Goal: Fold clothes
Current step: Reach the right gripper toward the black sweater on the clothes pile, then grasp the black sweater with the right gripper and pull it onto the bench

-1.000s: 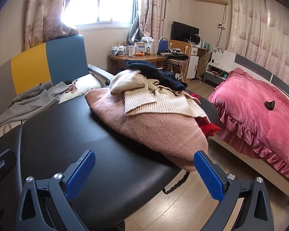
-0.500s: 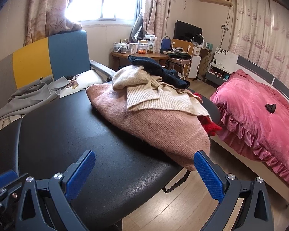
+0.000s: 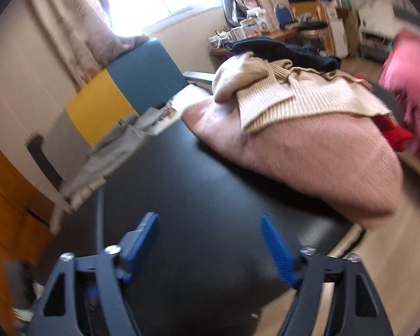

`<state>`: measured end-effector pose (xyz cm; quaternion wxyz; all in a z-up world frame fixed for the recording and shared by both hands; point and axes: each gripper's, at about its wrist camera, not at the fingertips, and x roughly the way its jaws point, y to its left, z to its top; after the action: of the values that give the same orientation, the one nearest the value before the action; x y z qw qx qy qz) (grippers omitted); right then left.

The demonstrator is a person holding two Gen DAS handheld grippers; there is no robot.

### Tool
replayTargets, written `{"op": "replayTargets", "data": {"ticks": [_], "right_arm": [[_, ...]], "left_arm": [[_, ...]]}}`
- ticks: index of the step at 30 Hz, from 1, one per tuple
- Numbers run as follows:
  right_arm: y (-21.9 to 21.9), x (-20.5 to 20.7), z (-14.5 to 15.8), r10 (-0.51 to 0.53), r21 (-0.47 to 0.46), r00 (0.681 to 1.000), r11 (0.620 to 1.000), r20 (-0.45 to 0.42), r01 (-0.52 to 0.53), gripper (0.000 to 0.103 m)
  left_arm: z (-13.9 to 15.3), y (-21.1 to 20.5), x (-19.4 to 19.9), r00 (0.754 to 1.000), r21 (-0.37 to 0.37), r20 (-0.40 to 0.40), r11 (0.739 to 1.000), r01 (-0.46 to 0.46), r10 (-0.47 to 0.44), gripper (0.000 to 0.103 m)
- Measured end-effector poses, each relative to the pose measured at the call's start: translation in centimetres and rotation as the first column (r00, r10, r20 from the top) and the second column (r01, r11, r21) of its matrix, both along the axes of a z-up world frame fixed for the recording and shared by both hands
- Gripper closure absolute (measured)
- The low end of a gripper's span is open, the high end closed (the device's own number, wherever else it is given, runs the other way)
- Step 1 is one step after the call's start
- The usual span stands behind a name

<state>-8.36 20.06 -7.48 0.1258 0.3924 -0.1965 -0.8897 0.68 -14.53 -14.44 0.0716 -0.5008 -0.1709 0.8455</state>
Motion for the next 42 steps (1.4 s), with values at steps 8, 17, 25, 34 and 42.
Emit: {"op": "replayTargets", "data": {"ticks": [8, 17, 25, 34, 42], "right_arm": [[2.6, -11.7, 6.4, -0.067, 0.402, 0.980, 0.905, -0.185, 0.138, 0.024], [3.4, -26.3, 4.3, -0.047, 0.625, 0.997, 0.777, -0.058, 0.073, 0.027], [4.5, -31.5, 2.4, -0.095, 0.595, 0.995, 0.800, -0.006, 0.080, 0.048], [6.3, -31.7, 5.8, -0.187, 0.306, 0.982, 0.935, -0.006, 0.180, 0.087], [2.8, -25.7, 12.7, -0.016, -0.154, 0.991, 0.988, -0.133, -0.005, 0.087]], "left_arm": [[-2.7, -8.1, 3.7, 0.988, -0.051, 0.066, 0.990, -0.135, 0.138, 0.050], [-2.6, -9.5, 5.1, 0.984, -0.078, 0.095, 0.986, -0.145, 0.152, 0.050], [-2.5, -9.0, 6.8, 0.987, -0.081, 0.118, 0.992, -0.097, 0.106, 0.050], [-1.6, -9.3, 8.2, 0.985, -0.054, 0.143, 0.995, -0.086, 0.093, 0.050], [1.0, -11.4, 12.3, 0.988, -0.044, 0.081, 0.990, -0.131, 0.134, 0.050]]}}
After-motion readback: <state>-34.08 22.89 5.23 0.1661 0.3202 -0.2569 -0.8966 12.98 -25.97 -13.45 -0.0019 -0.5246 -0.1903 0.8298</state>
